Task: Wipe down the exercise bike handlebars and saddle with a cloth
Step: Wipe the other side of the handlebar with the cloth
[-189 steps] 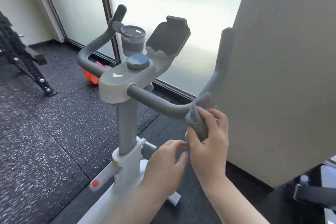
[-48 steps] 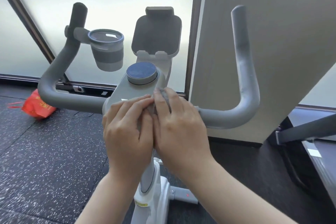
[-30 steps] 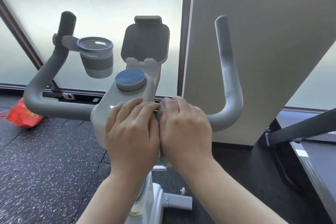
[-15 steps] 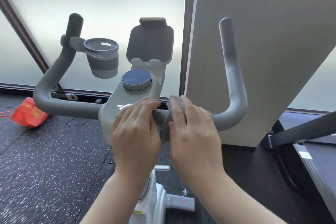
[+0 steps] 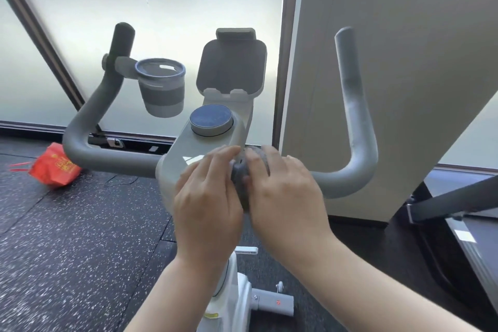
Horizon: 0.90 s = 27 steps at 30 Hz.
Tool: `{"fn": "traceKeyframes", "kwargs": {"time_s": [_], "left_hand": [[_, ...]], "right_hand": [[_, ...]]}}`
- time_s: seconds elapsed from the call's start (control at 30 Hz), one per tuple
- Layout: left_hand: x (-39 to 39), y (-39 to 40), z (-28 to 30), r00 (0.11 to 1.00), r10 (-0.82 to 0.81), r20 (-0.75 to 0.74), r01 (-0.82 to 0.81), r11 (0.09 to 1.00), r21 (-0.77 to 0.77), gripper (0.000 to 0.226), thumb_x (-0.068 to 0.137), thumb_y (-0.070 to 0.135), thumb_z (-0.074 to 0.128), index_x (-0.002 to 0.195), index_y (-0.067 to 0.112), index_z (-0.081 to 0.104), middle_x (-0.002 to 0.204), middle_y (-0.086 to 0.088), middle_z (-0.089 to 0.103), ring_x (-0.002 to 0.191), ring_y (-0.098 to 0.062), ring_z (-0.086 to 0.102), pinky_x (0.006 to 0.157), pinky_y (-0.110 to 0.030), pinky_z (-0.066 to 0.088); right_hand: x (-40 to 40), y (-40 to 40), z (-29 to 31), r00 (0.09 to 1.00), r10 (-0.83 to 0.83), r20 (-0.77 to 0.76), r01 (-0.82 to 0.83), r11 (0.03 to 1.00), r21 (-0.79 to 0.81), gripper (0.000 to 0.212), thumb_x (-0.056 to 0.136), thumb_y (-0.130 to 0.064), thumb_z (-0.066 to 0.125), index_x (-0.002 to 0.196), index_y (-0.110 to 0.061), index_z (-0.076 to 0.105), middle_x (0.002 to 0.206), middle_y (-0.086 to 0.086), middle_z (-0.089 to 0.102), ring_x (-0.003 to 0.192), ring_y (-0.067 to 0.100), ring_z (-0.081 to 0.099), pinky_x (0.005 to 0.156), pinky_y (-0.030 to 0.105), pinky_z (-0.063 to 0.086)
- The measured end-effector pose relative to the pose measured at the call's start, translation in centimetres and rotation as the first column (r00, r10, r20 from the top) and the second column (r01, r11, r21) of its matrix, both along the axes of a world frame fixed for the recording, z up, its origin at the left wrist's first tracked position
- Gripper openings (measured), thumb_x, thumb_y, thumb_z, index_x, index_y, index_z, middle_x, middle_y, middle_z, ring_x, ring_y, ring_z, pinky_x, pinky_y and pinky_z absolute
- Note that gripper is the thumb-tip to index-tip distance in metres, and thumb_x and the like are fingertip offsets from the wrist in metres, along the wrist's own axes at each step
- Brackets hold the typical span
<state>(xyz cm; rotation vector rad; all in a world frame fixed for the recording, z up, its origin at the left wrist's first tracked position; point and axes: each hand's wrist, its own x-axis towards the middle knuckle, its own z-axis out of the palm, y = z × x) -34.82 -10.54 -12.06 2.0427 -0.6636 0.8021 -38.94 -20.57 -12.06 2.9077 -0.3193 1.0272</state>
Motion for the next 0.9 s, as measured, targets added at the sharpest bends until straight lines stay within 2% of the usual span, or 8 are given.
{"fn": "traceKeyframes", "kwargs": {"time_s": [0.07, 0.1, 0.23, 0.43, 0.57, 0.63, 0.77, 0.9], "left_hand": [[0.0, -0.1, 0.1, 1.000, 0.001, -0.015, -0.001, 0.999, -0.044, 0.034, 0.087, 0.010, 0.040, 0.108, 0.015, 0.066, 0.099, 0.008, 0.068, 0.093, -0.014, 0.057, 0.084, -0.030, 0.044], [0.0, 0.0, 0.1, 1.000, -0.007, -0.017, 0.006, 0.998, -0.055, 0.034, 0.087, 0.010, 0.039, 0.108, 0.015, 0.066, 0.097, 0.008, 0.067, 0.091, -0.014, 0.057, 0.083, -0.029, 0.043], [-0.2, 0.1, 0.1, 1.000, -0.018, -0.010, 0.018, 1.000, -0.021, 0.026, 0.093, 0.006, 0.046, 0.108, 0.014, 0.065, 0.098, 0.009, 0.066, 0.092, -0.012, 0.056, 0.085, -0.026, 0.040], [-0.5, -0.7, 0.7, 0.997, 0.049, -0.066, -0.049, 0.999, 0.000, 0.022, 0.094, 0.019, 0.047, 0.101, 0.023, 0.067, 0.094, 0.010, 0.070, 0.089, -0.008, 0.055, 0.087, -0.025, 0.035], [-0.7, -0.5, 0.8, 0.999, 0.028, -0.044, -0.025, 0.997, 0.076, 0.024, 0.093, 0.020, 0.046, 0.100, 0.024, 0.069, 0.097, 0.008, 0.072, 0.100, -0.010, 0.058, 0.091, -0.027, 0.034], [-0.8, -0.8, 1.0, 0.999, 0.032, -0.034, -0.029, 0.994, 0.110, 0.024, 0.091, 0.021, 0.049, 0.098, 0.026, 0.070, 0.099, 0.010, 0.072, 0.106, -0.009, 0.057, 0.095, -0.025, 0.030], [-1.4, -2.7, 0.9, 0.994, -0.084, -0.072, 0.091, 0.990, 0.111, 0.025, 0.092, 0.025, 0.042, 0.096, 0.026, 0.067, 0.096, 0.012, 0.070, 0.094, -0.007, 0.055, 0.096, -0.032, 0.035], [-2.2, -4.0, 0.6, 0.963, -0.218, -0.156, 0.219, 0.976, -0.010, 0.023, 0.092, 0.027, 0.040, 0.096, 0.021, 0.063, 0.090, 0.013, 0.065, 0.090, -0.006, 0.051, 0.092, -0.044, 0.043]], "right_hand": [[1.6, 1.3, 0.9, 0.999, -0.052, -0.004, 0.052, 0.993, 0.104, 0.018, 0.080, -0.017, 0.049, 0.090, -0.012, 0.063, 0.080, 0.007, 0.061, 0.062, 0.027, 0.056, 0.061, 0.035, 0.040], [1.8, 1.3, 0.7, 0.999, -0.035, 0.018, 0.033, 0.994, 0.108, 0.018, 0.081, -0.016, 0.048, 0.090, -0.012, 0.063, 0.081, 0.007, 0.061, 0.063, 0.027, 0.056, 0.062, 0.036, 0.041], [-2.0, -0.1, -1.0, 0.995, 0.097, 0.039, -0.096, 0.995, -0.021, 0.050, 0.083, -0.012, 0.038, 0.129, -0.008, 0.058, 0.131, 0.018, 0.056, 0.108, 0.032, 0.058, 0.099, 0.044, 0.046], [1.2, 0.7, -0.4, 0.996, 0.028, -0.089, -0.020, 0.996, 0.091, 0.033, 0.089, -0.018, 0.040, 0.115, -0.014, 0.060, 0.111, 0.008, 0.061, 0.094, 0.029, 0.058, 0.091, 0.039, 0.040], [-2.9, -2.3, -1.4, 0.996, 0.089, 0.015, -0.090, 0.995, 0.039, 0.043, 0.092, -0.021, 0.049, 0.134, -0.016, 0.055, 0.137, 0.008, 0.054, 0.112, 0.022, 0.057, 0.109, 0.040, 0.034], [-3.9, -3.8, -0.9, 0.996, 0.027, 0.085, -0.035, 0.995, 0.091, 0.037, 0.098, -0.027, 0.041, 0.129, -0.019, 0.059, 0.131, 0.003, 0.058, 0.111, 0.019, 0.059, 0.112, 0.040, 0.030], [-3.1, -1.6, -0.8, 0.984, -0.123, 0.131, 0.084, 0.958, 0.273, 0.035, 0.093, -0.030, 0.041, 0.118, -0.018, 0.062, 0.126, 0.003, 0.057, 0.112, 0.022, 0.056, 0.118, 0.038, 0.014], [-4.4, -4.5, -0.8, 0.996, 0.083, 0.029, -0.086, 0.989, 0.117, 0.039, 0.096, -0.037, 0.042, 0.128, -0.020, 0.057, 0.132, 0.004, 0.055, 0.118, 0.021, 0.054, 0.119, 0.041, 0.015]]}}
